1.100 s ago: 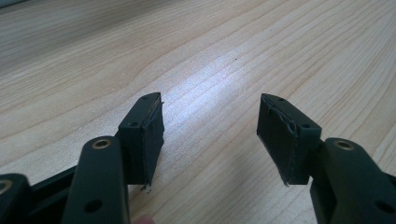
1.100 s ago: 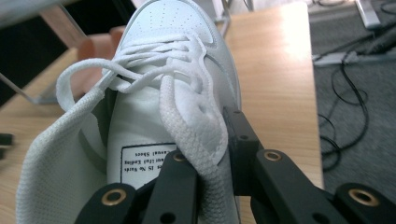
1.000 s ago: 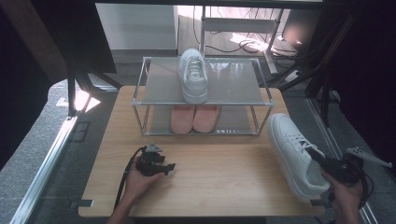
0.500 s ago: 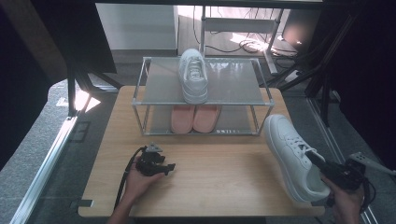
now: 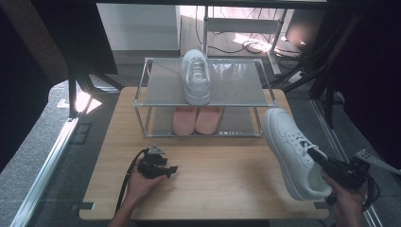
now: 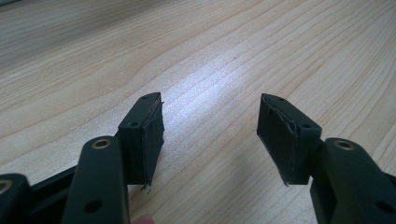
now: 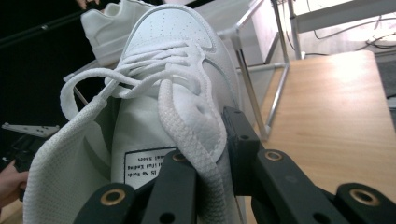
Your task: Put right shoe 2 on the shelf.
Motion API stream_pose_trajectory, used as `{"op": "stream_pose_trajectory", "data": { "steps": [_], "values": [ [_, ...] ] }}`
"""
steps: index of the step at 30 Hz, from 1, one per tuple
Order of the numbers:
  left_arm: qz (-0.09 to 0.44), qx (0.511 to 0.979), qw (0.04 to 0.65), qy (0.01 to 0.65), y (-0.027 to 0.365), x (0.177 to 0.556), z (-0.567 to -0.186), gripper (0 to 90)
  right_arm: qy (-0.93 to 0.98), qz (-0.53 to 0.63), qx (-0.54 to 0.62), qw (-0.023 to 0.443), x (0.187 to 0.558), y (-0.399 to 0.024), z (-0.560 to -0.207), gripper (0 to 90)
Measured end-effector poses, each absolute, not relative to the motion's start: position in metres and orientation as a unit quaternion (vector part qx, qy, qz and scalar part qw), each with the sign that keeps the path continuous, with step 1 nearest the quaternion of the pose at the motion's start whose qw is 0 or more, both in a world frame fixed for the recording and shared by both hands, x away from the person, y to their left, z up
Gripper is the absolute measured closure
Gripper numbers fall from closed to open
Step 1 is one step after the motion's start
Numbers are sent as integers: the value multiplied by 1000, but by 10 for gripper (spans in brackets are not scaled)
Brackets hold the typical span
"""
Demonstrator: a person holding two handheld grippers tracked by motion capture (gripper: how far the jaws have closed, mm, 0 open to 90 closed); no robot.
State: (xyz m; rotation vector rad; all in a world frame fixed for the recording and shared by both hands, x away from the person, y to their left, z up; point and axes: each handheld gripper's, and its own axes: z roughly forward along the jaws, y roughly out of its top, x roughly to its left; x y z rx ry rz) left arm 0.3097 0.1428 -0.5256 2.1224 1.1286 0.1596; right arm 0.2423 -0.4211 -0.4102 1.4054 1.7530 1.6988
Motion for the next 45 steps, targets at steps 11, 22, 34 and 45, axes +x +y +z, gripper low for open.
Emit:
{"op": "stream_pose_trajectory", "data": {
  "steps": [11, 22, 34, 45],
  "values": [
    [61, 824, 357, 436, 143, 310, -526, 416, 601, 617, 481, 164, 252, -409, -392, 831],
    [60, 822, 358, 438, 143, 310, -527, 416, 588, 628, 481, 168, 274, -396, -377, 829],
    [58, 823, 358, 437, 144, 311, -527, 416, 577, 637, 483, 169, 303, -378, -363, 826],
    [58, 823, 358, 438, 145, 311, -527, 417, 567, 639, 490, 171, 322, -371, -355, 825]
  ]
}}
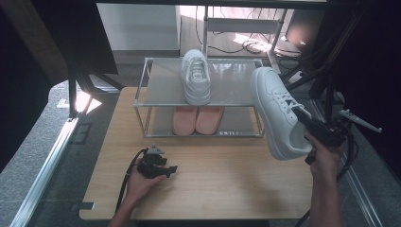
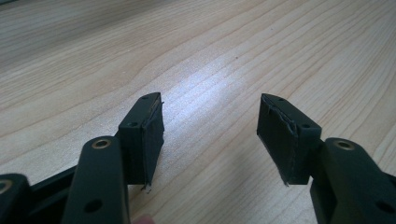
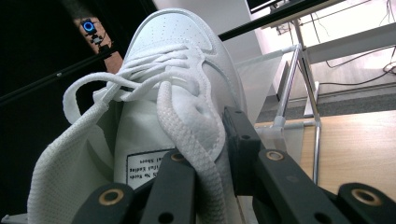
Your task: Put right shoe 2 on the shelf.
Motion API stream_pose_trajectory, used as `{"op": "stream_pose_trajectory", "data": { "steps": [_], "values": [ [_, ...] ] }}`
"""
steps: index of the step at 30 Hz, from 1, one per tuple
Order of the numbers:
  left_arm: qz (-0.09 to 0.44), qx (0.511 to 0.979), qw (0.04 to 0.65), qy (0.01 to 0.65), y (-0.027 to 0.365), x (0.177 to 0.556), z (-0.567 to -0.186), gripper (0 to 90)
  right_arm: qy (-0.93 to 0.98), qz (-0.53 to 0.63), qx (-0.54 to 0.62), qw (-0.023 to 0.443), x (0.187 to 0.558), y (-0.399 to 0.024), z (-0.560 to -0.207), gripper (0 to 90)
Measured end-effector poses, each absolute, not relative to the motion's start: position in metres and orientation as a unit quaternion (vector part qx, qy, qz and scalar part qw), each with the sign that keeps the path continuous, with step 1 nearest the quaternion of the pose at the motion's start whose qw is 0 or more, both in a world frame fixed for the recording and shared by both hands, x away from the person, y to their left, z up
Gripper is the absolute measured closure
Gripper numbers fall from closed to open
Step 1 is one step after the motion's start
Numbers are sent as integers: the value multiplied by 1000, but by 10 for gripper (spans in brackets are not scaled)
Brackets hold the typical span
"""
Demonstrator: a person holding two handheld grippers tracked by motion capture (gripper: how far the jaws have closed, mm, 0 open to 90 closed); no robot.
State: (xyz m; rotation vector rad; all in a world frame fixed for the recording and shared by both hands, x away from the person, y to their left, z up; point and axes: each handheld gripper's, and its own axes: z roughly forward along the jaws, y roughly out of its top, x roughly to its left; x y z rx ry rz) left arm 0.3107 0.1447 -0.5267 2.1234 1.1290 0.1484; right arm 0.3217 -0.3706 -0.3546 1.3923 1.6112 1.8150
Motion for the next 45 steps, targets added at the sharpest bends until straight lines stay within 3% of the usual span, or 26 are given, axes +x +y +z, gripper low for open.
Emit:
{"op": "stream_pose_trajectory", "data": {
  "steps": [26, 45],
  "values": [
    [57, 823, 359, 437, 144, 311, -528, 416, 555, 641, 499, 179, 358, -349, -322, 821],
    [58, 819, 363, 441, 147, 311, -526, 416, 546, 641, 512, 170, 392, -325, -318, 820]
  ]
}}
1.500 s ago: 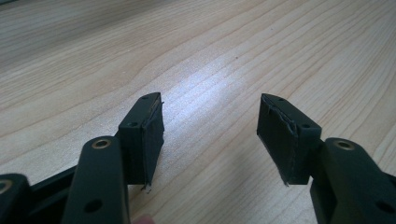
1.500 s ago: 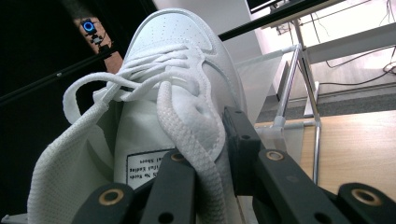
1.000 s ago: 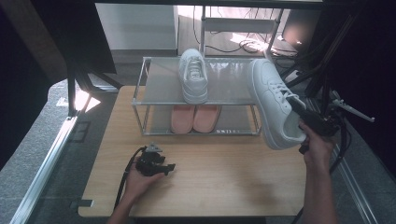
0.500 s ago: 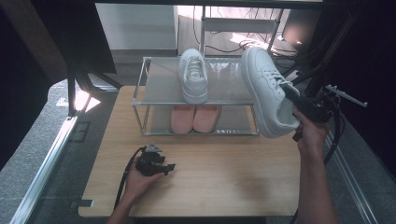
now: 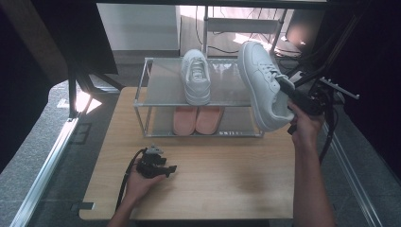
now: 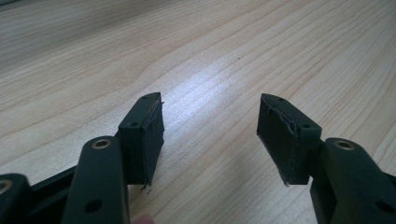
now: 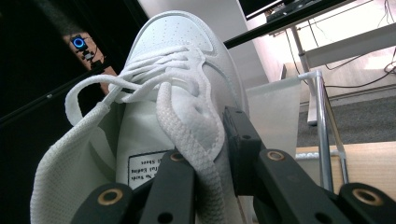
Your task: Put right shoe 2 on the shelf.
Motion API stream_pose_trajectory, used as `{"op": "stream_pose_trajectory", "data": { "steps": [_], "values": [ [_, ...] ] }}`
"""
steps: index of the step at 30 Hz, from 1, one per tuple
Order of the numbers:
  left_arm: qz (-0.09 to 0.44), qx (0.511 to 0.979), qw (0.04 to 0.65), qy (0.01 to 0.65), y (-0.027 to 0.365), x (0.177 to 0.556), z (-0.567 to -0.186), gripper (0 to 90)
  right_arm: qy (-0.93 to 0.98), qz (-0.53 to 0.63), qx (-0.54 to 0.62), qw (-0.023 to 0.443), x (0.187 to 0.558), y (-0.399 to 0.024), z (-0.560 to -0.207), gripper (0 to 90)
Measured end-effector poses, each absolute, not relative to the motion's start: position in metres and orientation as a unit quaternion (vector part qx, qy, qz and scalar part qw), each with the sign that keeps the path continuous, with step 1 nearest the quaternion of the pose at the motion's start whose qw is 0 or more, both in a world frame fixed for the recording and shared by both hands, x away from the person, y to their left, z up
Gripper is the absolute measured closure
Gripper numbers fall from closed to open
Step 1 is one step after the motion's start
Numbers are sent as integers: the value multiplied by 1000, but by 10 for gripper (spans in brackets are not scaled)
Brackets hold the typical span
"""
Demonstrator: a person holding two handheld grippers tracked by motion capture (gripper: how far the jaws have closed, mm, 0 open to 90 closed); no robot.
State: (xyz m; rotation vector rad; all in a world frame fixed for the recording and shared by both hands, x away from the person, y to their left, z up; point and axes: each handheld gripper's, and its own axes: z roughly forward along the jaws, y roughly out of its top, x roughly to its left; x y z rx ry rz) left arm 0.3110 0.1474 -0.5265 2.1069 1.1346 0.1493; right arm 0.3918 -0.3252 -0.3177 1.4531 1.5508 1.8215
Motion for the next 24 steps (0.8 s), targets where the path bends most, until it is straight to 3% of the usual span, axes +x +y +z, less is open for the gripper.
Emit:
{"op": "stream_pose_trajectory", "data": {
  "steps": [24],
  "values": [
    [56, 821, 364, 436, 147, 311, -525, 416, 530, 634, 538, 167, 440, -289, -299, 813]
  ]
}}
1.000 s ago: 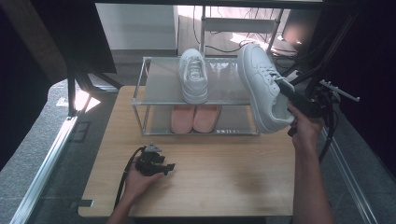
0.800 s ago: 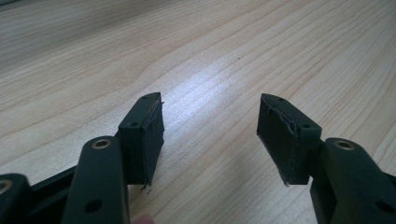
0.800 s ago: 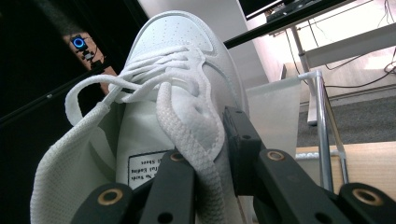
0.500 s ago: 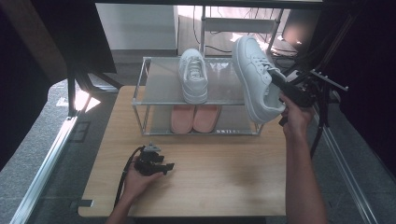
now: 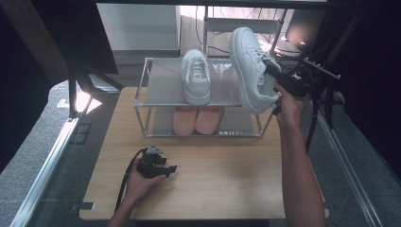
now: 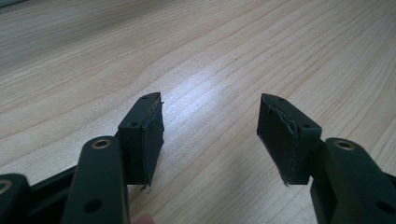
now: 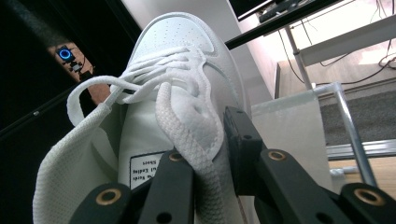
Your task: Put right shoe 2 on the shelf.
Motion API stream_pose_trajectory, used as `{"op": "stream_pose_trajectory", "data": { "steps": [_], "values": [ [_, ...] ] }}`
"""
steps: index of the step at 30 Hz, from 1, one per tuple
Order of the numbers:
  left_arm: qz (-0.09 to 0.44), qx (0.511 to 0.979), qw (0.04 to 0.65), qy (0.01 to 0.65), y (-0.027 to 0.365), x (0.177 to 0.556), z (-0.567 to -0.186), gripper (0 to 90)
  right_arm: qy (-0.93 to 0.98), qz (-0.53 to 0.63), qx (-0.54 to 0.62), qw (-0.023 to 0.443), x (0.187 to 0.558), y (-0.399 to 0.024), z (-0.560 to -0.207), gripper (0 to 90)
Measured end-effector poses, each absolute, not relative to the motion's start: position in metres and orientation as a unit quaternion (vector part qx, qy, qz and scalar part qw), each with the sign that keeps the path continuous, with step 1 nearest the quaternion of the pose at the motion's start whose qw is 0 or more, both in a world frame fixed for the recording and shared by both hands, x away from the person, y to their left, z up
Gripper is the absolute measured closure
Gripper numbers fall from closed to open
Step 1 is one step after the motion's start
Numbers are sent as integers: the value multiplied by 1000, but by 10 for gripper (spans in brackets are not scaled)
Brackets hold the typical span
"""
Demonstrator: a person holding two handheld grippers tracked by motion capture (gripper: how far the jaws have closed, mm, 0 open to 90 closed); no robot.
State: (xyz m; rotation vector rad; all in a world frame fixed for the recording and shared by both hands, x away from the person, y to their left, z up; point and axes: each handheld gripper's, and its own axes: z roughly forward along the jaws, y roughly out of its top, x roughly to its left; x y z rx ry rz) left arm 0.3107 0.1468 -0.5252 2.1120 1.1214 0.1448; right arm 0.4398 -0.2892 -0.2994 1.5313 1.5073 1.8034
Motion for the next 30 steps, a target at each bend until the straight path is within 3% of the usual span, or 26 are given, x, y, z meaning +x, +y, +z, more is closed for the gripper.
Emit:
{"op": "stream_pose_trajectory", "data": {
  "steps": [30],
  "values": [
    [51, 814, 384, 433, 150, 309, -519, 416, 538, 597, 572, 164, 485, -243, -295, 800]
  ]
}}
